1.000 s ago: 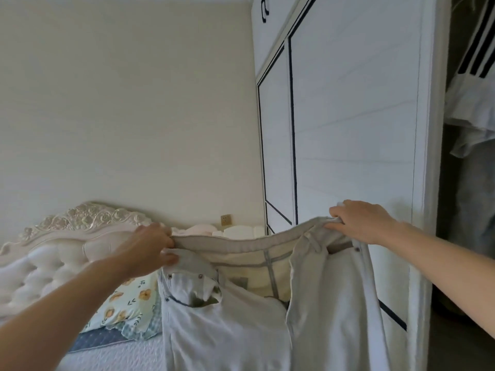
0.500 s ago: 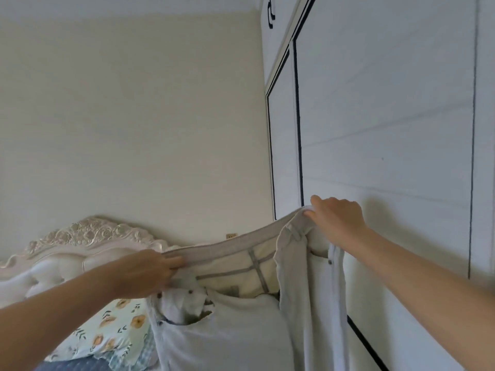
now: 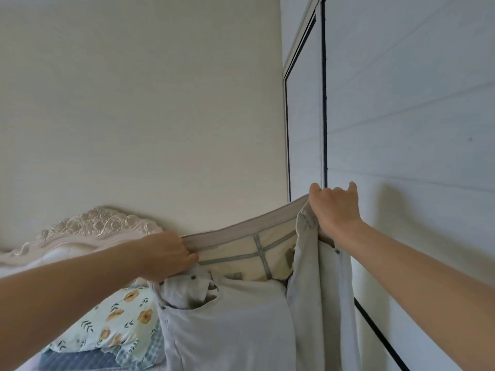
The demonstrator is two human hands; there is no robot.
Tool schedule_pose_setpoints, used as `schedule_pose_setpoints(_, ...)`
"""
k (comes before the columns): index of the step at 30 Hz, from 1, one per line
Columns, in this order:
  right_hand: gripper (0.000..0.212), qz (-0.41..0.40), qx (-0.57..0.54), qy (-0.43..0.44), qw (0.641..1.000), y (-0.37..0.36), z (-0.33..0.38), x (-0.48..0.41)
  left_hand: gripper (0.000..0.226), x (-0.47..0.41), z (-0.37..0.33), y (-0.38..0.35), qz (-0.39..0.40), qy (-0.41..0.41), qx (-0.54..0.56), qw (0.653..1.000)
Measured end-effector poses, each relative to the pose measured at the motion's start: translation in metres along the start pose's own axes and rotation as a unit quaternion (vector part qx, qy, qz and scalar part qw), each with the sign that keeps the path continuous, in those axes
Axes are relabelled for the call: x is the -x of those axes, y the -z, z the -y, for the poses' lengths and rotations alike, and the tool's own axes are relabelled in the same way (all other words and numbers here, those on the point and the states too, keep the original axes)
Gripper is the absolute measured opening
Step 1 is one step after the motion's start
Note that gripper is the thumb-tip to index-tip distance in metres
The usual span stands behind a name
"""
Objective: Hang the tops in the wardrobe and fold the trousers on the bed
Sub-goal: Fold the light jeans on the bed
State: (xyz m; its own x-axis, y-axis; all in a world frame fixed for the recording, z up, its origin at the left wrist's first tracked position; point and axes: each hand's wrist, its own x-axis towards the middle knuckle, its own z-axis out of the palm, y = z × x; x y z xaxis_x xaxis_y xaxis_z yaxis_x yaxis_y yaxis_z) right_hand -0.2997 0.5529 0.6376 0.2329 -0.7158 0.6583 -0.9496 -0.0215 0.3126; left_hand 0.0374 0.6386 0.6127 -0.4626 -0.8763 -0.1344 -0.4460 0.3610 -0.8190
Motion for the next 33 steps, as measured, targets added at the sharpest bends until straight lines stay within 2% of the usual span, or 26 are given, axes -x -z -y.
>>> schedule_pose_setpoints(2, 0.037, -0.006, 0.010, 0.031, 0.999, -0.008, 0.010, -0.013, 0.026, -0.010, 0.010, -0.015, 0.043, 0.043, 0.036, 0.997)
schedule_pose_setpoints(3, 0.045, -0.011, 0.012, 0.050, 0.999, -0.011, 0.015, -0.021, 0.028, -0.014, 0.016, -0.023, 0.060, 0.072, 0.071, 0.993)
schedule_pose_setpoints(6, 0.072, -0.027, 0.033, 0.129, 0.991, -0.020, 0.029, -0.047, 0.041, -0.023, 0.038, -0.048, 0.072, 0.121, 0.260, 0.955)
schedule_pose_setpoints(8, 0.067, -0.031, 0.029, 0.181, 0.983, -0.027, 0.038, -0.065, 0.047, -0.028, 0.053, -0.064, 0.050, 0.106, 0.372, 0.921)
schedule_pose_setpoints(11, 0.051, -0.011, 0.007, 0.287, 0.958, -0.038, 0.051, -0.090, 0.036, -0.036, 0.068, -0.084, 0.038, 0.113, 0.455, 0.883)
schedule_pose_setpoints(13, 0.055, 0.001, 0.015, 0.342, 0.940, -0.047, 0.058, -0.106, 0.031, -0.044, 0.071, -0.102, 0.037, 0.116, 0.500, 0.857)
schedule_pose_setpoints(17, 0.047, 0.010, 0.043, 0.412, 0.910, -0.066, 0.064, -0.134, 0.023, -0.055, 0.077, -0.128, 0.016, 0.070, 0.624, 0.778)
schedule_pose_setpoints(20, 0.062, 0.040, 0.054, 0.372, 0.926, -0.079, 0.070, -0.146, 0.019, -0.057, 0.089, -0.139, 0.058, 0.038, 0.587, 0.807)
schedule_pose_setpoints(23, 0.046, 0.054, 0.062, 0.365, 0.927, -0.098, 0.077, -0.158, 0.012, -0.065, 0.106, -0.154, 0.057, 0.021, 0.540, 0.839)
schedule_pose_setpoints(25, 0.023, 0.049, 0.065, 0.384, 0.920, -0.115, 0.080, -0.167, 0.012, -0.073, 0.118, -0.167, -0.023, 0.022, 0.472, 0.881)
schedule_pose_setpoints(26, 0.023, 0.045, 0.063, 0.403, 0.912, -0.123, 0.082, -0.171, 0.013, -0.075, 0.124, -0.174, -0.103, 0.017, 0.388, 0.916)
schedule_pose_setpoints(27, 0.032, 0.032, 0.060, 0.421, 0.905, -0.132, 0.083, -0.175, 0.014, -0.077, 0.130, -0.180, -0.182, 0.008, 0.283, 0.942)
schedule_pose_setpoints(28, 0.040, 0.014, 0.079, 0.436, 0.896, -0.138, 0.083, -0.180, 0.018, -0.078, 0.133, -0.186, -0.225, -0.006, 0.186, 0.956)
schedule_pose_setpoints(30, 0.048, -0.010, 0.081, 0.434, 0.897, -0.146, 0.083, -0.189, 0.044, -0.085, 0.140, -0.196, -0.271, -0.024, 0.060, 0.960)
schedule_pose_setpoints(32, 0.045, -0.031, 0.051, 0.409, 0.911, -0.145, 0.083, -0.198, 0.066, -0.091, 0.150, -0.201, -0.290, -0.016, 0.021, 0.957)
schedule_pose_setpoints(33, 0.040, -0.069, 0.026, 0.409, 0.909, -0.142, 0.083, -0.203, 0.072, -0.094, 0.156, -0.202, -0.300, -0.013, 0.007, 0.954)
